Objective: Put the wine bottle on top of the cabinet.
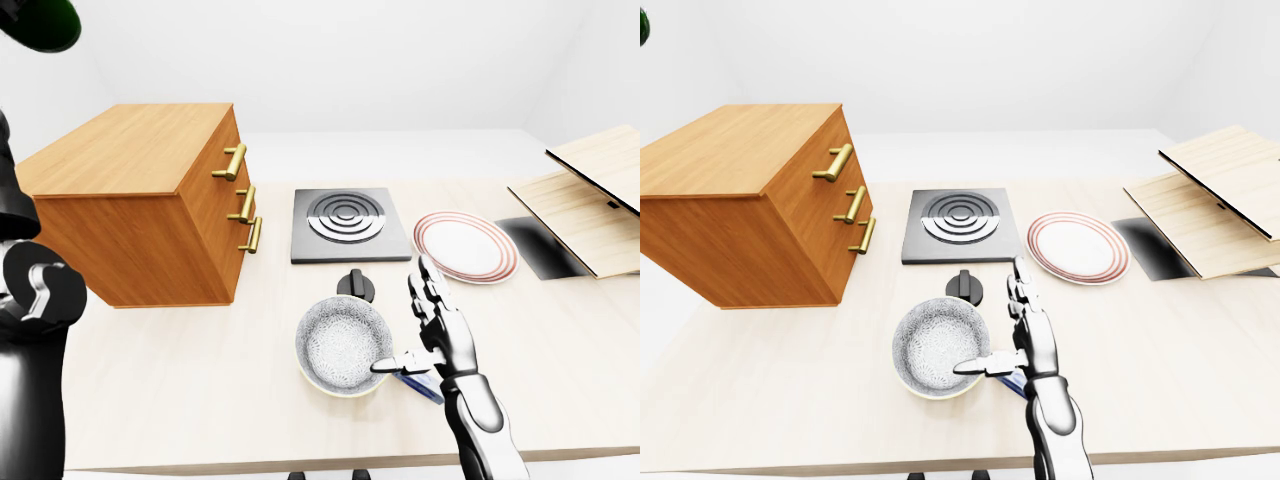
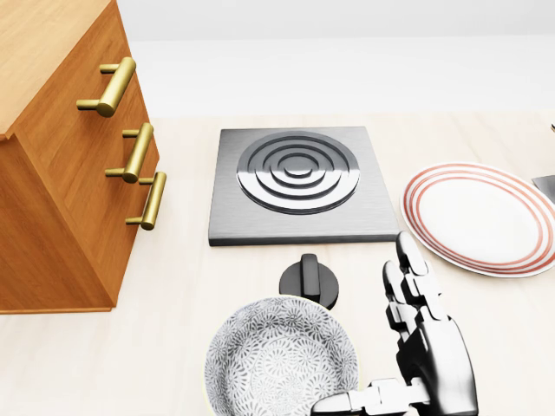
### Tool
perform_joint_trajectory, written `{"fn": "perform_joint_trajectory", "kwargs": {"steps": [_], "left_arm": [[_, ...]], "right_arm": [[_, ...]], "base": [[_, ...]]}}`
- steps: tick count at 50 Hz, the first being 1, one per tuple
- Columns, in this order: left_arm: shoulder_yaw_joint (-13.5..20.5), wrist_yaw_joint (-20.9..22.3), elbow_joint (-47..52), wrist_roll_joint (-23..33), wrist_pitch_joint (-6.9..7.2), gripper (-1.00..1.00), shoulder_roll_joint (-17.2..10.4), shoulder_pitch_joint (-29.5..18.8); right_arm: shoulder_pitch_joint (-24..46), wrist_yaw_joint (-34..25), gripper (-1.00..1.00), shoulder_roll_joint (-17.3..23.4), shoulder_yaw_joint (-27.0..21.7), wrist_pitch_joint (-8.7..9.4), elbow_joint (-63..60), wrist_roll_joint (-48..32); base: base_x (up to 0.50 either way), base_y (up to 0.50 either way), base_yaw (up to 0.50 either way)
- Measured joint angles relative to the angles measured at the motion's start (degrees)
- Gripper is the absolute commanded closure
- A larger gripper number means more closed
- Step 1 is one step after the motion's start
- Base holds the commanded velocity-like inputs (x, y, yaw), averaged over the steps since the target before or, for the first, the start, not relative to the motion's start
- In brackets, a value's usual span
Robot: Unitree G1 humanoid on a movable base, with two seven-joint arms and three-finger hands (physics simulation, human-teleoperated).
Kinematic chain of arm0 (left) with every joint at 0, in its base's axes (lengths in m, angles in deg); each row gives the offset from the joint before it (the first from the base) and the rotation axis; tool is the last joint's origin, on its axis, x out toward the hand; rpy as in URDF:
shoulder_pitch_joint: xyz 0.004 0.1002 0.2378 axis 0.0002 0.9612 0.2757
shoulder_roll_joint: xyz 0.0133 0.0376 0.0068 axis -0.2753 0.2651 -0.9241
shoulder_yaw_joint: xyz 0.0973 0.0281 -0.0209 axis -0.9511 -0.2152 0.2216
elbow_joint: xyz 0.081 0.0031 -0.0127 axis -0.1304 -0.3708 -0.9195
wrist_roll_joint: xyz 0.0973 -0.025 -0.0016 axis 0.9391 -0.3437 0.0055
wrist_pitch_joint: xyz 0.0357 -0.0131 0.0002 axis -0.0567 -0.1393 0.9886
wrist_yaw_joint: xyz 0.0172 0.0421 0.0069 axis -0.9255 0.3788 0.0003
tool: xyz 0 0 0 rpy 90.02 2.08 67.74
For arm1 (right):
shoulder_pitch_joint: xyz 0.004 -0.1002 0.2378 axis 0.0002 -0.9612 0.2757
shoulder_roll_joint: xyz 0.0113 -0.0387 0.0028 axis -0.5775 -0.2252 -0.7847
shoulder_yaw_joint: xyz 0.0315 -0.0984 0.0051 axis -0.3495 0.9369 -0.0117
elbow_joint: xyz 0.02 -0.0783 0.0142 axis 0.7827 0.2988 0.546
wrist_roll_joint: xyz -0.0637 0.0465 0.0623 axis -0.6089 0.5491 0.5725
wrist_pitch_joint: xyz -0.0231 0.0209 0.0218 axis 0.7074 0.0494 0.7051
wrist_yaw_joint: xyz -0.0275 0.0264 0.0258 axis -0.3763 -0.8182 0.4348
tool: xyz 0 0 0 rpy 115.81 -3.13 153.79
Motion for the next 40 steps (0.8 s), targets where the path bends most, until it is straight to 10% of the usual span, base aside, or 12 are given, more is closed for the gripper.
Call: {"fn": "perform_joint_trajectory", "kwargs": {"steps": [40], "left_arm": [[2.64,-2.86,-6.21,4.59,0.00,1.00,3.16,10.87]], "right_arm": [[0.63,0.81,-1.00,-0.11,1.85,-1.18,2.65,-1.50]], "base": [[0.00,0.00,0.00]]}}
